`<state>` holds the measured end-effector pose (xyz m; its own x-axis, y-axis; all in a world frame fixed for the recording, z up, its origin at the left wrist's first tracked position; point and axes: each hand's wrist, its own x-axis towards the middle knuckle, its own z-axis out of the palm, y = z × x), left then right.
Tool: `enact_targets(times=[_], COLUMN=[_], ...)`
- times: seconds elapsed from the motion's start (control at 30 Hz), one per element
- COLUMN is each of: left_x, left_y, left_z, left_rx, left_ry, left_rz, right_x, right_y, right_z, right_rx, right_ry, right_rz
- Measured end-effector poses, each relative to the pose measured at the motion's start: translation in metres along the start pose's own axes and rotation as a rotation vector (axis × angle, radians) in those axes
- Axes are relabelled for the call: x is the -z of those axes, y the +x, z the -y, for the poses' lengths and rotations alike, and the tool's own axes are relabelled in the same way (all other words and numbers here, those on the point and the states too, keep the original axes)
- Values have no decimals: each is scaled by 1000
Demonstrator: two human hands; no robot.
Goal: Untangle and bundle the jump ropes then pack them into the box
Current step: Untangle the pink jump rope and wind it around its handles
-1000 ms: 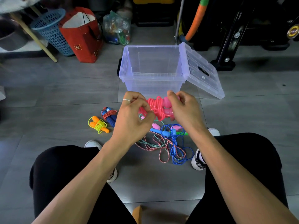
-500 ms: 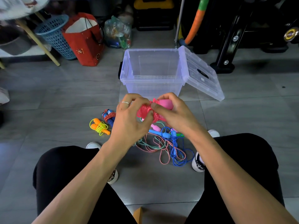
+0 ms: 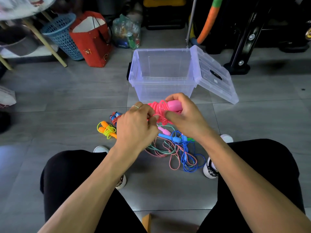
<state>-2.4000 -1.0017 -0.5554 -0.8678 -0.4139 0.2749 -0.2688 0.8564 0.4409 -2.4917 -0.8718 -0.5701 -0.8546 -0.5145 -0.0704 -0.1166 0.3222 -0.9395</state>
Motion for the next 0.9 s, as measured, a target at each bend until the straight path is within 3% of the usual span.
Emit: enact_targets(times=[0.2, 0.33, 0.57, 0.7, 0.8, 0.9], left_x=[6, 1, -11, -7, -3, -2], left_y=[4, 5, 7, 6, 8, 2], left_z=[1, 10, 25, 30, 38, 56], left_rx=[45, -31, 17, 80, 306, 439], left_ry=[-24, -147, -289, -283, -564, -676], left_rz=[-29, -55, 19, 207, 478, 585], right_x=[6, 3, -4, -6, -6, -10], right_y=[3, 3, 6, 7, 9, 13], right_z=[-2, -7, -18, -17, -21, -23], right_rx=[21, 1, -35, -35, -52, -129], right_ry=[14, 83, 58, -1, -15, 58], right_rz=[-4, -49, -10, 31, -8, -33])
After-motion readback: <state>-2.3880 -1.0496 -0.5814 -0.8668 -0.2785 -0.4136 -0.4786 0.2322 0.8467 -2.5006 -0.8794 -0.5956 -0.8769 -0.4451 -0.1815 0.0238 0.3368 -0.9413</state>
